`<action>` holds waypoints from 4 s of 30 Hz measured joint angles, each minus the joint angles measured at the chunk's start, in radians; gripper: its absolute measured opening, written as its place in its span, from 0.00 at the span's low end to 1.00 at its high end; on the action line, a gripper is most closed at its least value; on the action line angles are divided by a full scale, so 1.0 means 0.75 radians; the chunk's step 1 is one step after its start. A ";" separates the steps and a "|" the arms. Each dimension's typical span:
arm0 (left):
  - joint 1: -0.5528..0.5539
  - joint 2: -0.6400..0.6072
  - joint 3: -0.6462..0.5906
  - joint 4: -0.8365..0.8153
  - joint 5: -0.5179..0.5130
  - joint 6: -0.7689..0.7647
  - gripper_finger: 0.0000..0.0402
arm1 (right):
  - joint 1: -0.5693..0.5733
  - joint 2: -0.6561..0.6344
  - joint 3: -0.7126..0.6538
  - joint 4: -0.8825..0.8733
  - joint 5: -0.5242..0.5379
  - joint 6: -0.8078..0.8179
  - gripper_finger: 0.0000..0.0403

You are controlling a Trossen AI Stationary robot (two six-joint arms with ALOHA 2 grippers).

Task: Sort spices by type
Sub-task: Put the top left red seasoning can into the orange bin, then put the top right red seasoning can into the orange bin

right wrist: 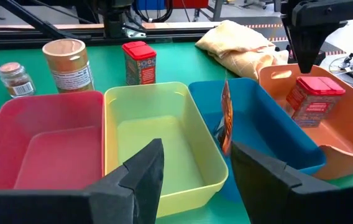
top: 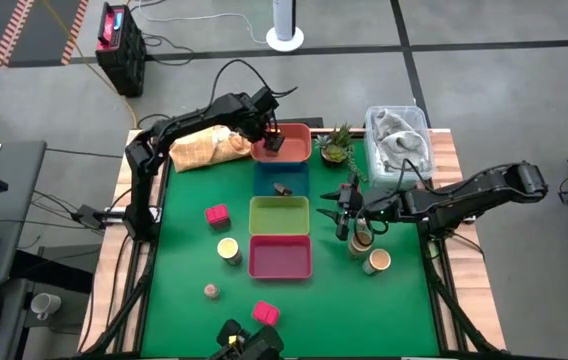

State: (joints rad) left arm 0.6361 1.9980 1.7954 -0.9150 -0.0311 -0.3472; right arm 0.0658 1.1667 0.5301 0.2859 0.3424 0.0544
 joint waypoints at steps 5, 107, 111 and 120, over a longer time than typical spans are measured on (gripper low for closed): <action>0.000 -0.001 0.019 -0.039 0.003 0.139 0.67 | 0.000 0.000 0.000 -0.004 0.000 -0.003 0.53; -0.494 -0.919 -1.179 1.308 -0.027 0.762 0.55 | -0.329 0.697 1.477 -1.594 -0.150 -0.634 0.59; -0.535 -0.804 -1.066 1.325 -0.038 0.805 0.57 | -0.309 0.697 1.477 -1.582 -0.151 -0.618 0.57; -0.560 -0.641 -0.847 1.245 -0.014 0.797 0.71 | -0.316 0.697 1.476 -1.587 -0.150 -0.593 0.60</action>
State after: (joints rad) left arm 0.2161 1.5172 1.1604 0.0185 -0.0418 0.2508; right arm -0.1712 1.6897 1.6371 -0.9041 0.2298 -0.3901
